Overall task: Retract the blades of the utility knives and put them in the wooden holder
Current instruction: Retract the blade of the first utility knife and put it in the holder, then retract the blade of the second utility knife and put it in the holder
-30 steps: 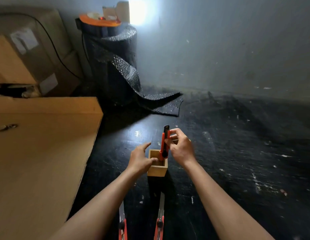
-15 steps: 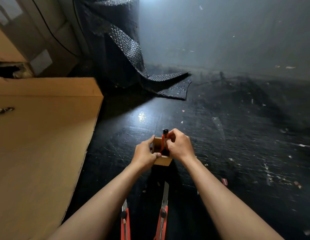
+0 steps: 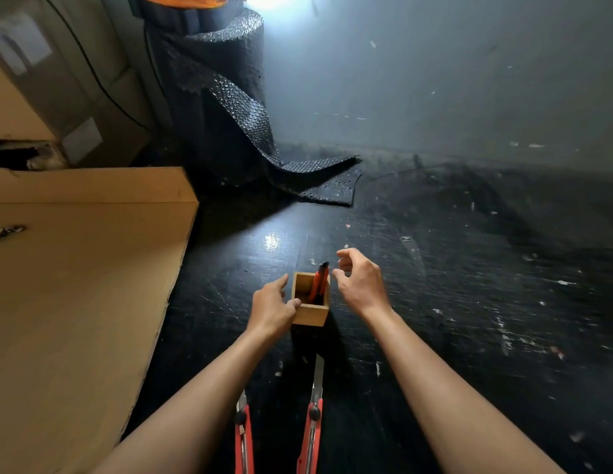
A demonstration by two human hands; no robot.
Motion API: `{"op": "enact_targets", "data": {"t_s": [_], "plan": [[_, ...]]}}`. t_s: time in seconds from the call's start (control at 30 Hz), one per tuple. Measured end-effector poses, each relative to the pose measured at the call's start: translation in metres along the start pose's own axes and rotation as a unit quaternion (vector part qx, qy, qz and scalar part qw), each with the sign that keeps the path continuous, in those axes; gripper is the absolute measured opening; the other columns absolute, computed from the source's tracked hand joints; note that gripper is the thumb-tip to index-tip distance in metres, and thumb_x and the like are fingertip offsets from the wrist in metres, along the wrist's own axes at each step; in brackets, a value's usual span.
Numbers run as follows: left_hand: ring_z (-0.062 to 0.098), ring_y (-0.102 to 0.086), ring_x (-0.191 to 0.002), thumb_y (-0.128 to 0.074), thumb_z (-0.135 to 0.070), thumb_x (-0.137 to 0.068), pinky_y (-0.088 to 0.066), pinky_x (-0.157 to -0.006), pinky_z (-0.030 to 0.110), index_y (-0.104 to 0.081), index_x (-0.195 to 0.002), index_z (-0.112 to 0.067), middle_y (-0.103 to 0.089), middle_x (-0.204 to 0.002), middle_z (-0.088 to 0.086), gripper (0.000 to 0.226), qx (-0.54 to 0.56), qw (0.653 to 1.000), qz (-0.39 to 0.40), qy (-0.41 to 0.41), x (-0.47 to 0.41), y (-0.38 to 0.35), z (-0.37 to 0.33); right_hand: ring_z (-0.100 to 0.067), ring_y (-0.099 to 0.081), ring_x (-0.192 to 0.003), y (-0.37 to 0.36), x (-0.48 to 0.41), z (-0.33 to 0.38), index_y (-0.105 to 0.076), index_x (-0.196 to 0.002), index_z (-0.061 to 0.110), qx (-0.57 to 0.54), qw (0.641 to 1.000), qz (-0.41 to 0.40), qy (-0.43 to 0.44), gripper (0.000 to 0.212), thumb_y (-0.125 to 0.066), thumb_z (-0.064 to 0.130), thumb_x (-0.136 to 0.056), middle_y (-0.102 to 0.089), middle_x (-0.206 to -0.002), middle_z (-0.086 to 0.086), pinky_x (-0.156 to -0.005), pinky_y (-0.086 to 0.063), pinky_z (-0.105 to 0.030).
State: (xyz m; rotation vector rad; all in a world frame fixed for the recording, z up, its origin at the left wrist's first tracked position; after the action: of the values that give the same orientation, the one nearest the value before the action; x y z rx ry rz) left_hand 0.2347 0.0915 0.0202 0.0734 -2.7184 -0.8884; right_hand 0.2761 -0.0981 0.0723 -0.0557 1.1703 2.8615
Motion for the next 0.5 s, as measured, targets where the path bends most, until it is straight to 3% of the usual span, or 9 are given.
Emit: {"op": "enact_targets", "data": {"t_s": [0.2,0.5], "plan": [[0.026,-0.065,-0.125,-0.077,-0.012,-0.09,-0.053,-0.107,0.043,-0.061,-0.14,-0.008,-0.069,-0.136,0.012,0.053,0.0,0.999,-0.011,-0.042,0.053,0.008,-0.006,-0.022,-0.067,-0.1,0.023,0.051,0.001,-0.062,-0.122,0.01,0.028,1.0,-0.004,-0.007,0.031,-0.068,0.013,-0.091,-0.07,-0.109,-0.009,-0.081,-0.054,-0.028],[0.018,-0.069,-0.115,-0.077,-0.017,-0.089,-0.058,-0.097,0.033,-0.065,-0.133,-0.016,-0.073,-0.127,0.004,0.046,-0.083,0.991,0.103,-0.019,0.127,-0.04,0.046,-0.017,-0.066,-0.104,-0.023,0.17,-0.041,-0.061,-0.125,0.024,0.073,0.981,0.132,-0.119,0.034,-0.068,0.026,-0.092,-0.068,-0.117,-0.001,-0.086,-0.057,-0.037]]}}
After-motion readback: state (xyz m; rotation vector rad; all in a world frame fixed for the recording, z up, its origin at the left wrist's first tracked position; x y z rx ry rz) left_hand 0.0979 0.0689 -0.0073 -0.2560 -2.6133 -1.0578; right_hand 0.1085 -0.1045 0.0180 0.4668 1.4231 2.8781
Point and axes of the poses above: each hand's wrist, its own x-axis away from the middle knuckle, its own y-axis out of the back of the hand, z = x × y, the point moved 8 cm from there along -x, towards the middle knuckle
